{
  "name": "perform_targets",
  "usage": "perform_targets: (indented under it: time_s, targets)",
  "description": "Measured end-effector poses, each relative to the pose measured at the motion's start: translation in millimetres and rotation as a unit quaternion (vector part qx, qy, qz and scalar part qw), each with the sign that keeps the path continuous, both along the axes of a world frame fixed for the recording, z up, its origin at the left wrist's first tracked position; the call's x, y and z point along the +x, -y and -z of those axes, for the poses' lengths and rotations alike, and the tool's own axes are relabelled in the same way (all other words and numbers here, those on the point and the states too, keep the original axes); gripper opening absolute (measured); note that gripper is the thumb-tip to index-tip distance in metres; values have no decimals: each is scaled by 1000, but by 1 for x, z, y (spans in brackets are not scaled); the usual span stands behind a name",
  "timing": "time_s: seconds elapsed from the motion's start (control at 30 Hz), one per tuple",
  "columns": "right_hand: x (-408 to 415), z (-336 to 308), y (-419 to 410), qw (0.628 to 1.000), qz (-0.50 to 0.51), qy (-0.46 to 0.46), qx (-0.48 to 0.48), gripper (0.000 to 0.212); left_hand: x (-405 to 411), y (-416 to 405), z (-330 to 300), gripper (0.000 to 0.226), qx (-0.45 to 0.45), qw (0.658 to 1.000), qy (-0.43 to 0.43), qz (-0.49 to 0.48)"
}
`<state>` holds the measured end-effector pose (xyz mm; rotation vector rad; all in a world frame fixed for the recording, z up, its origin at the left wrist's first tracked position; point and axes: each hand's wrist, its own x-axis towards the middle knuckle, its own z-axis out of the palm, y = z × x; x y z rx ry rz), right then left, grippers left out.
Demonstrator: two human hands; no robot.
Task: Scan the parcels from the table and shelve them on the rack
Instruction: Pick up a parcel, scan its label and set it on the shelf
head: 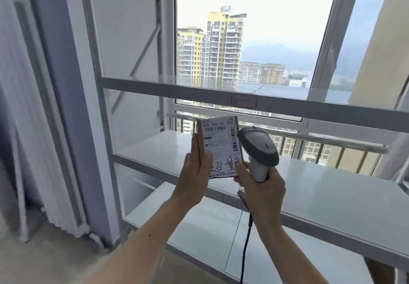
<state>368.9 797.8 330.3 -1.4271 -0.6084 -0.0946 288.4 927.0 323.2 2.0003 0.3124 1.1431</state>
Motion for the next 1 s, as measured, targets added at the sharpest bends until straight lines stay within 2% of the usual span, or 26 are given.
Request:
perform_targets:
  time_s: [0.4, 0.57, 0.73, 1.0]
  targets:
    - [-14, -51, -172, 998, -40, 34, 19, 19, -22, -170, -46, 59, 18, 997, 60, -50]
    - [-9, -77, -225, 996, -61, 57, 37, 18, -24, -217, -78, 48, 41, 994, 86, -46]
    - [-4, -106, -276, 992, -92, 82, 35, 19, -22, -275, -104, 62, 54, 993, 91, -57]
    - [-7, -144, -374, 986, -125, 106, -5, 18, -34, -366, -135, 48, 17, 991, 95, -88]
